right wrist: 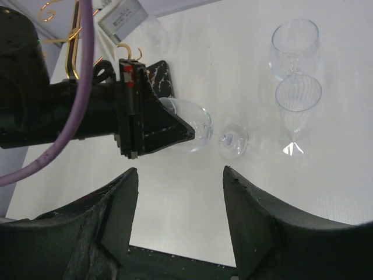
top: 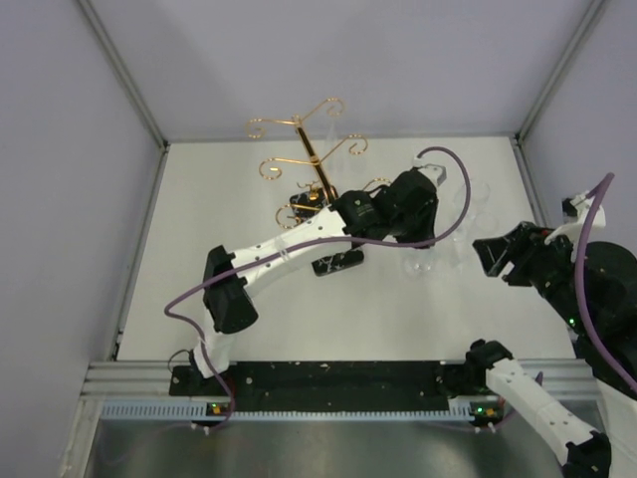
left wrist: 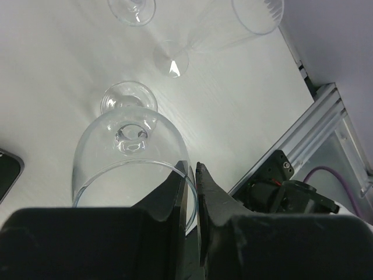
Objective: Take the wine glass off the wine glass rack
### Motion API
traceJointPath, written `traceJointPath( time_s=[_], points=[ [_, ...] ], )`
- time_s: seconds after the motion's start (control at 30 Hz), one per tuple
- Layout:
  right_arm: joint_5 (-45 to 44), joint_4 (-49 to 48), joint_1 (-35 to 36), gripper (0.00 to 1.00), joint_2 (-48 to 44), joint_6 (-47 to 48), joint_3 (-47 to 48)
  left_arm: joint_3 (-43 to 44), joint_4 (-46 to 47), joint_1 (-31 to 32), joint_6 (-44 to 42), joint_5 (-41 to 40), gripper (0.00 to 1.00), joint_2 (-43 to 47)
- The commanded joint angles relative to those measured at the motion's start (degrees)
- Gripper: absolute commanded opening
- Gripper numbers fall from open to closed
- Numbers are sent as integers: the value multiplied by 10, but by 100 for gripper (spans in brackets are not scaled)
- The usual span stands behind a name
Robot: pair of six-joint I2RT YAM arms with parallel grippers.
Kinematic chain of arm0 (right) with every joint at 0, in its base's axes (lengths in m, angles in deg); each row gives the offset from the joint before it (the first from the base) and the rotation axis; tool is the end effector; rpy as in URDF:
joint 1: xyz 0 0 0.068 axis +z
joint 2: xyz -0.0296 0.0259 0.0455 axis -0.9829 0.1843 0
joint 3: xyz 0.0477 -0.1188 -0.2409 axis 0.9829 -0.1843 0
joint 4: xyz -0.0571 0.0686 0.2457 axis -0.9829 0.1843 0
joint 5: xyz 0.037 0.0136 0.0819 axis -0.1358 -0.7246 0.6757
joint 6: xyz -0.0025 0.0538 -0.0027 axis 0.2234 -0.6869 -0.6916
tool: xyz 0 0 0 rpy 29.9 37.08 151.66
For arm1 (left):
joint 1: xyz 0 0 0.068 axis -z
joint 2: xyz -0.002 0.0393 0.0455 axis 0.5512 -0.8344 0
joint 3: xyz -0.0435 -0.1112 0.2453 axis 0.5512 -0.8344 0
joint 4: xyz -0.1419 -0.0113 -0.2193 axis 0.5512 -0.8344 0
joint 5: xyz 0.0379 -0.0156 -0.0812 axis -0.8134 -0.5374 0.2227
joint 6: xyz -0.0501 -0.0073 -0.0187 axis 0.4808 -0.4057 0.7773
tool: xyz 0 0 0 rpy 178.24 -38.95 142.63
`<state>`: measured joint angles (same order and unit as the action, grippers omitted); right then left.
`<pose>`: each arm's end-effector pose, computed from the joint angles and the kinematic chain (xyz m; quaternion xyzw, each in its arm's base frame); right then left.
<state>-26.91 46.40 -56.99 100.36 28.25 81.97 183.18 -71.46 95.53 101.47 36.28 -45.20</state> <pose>0.0371 0.0108 0.4457 0.0587 0.8026 0.1991 0.5592 0.2126 -0.4001 0.3701 0.2105 0.8672 -0.3321 0.3056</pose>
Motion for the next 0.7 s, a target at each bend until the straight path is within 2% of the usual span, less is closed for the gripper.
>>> traceJointPath(
  time_s=[0.0, 0.6, 0.67],
  points=[
    [-17, 3, 4, 60, -8, 13, 21, 32, 23, 7, -9, -7, 0, -12],
    [-8, 2, 4, 61, -14, 10, 8, 47, 23, 18, -4, 6, 0, -65],
    [-7, -1, 4, 61, -13, 10, 7, 47, 22, 18, -5, 6, 7, -67]
  ],
)
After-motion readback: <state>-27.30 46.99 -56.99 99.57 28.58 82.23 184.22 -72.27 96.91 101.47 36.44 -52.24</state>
